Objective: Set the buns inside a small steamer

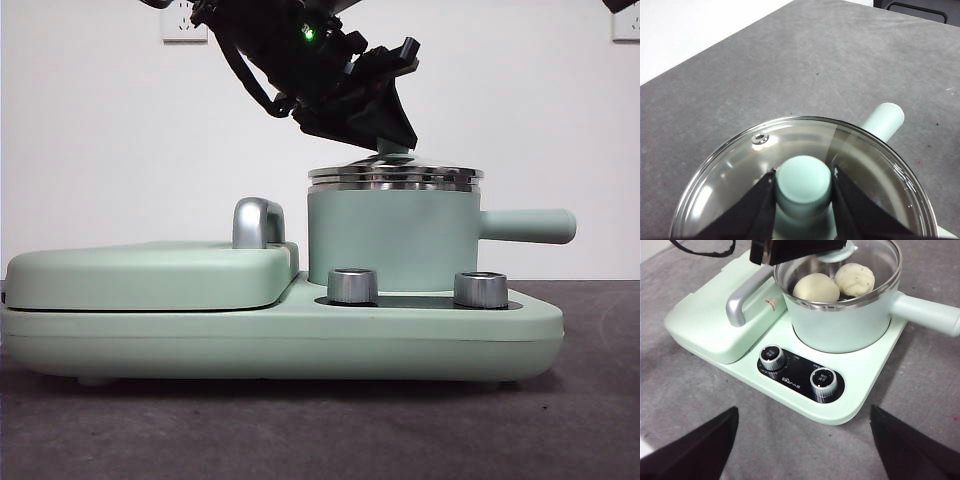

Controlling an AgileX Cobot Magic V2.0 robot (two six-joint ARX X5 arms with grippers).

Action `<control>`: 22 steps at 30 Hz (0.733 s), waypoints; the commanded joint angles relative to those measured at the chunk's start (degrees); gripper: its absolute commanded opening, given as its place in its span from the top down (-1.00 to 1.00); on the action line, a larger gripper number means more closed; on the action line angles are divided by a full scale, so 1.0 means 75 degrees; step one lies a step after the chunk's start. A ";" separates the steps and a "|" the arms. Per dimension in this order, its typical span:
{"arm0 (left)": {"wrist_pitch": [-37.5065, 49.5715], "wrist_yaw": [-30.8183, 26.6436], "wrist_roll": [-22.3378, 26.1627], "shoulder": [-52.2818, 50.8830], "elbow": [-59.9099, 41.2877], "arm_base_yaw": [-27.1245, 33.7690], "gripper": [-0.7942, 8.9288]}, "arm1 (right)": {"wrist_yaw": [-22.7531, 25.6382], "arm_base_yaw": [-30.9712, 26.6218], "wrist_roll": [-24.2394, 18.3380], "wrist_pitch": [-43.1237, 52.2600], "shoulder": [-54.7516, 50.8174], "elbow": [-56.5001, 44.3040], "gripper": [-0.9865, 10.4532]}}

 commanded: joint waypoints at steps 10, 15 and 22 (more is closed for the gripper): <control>0.0364 -0.0134 -0.0006 -0.0017 0.0154 -0.0055 0.82 | 0.0085 0.0073 0.0076 0.0047 0.0035 0.0079 0.10; 0.0364 -0.0122 -0.0143 -0.0090 0.0154 -0.0055 0.82 | 0.0087 0.0073 0.0076 0.0047 0.0035 0.0079 0.10; 0.0323 0.0102 -0.0146 -0.0090 0.0154 -0.0052 0.82 | 0.0087 0.0073 0.0076 0.0047 0.0035 0.0079 0.10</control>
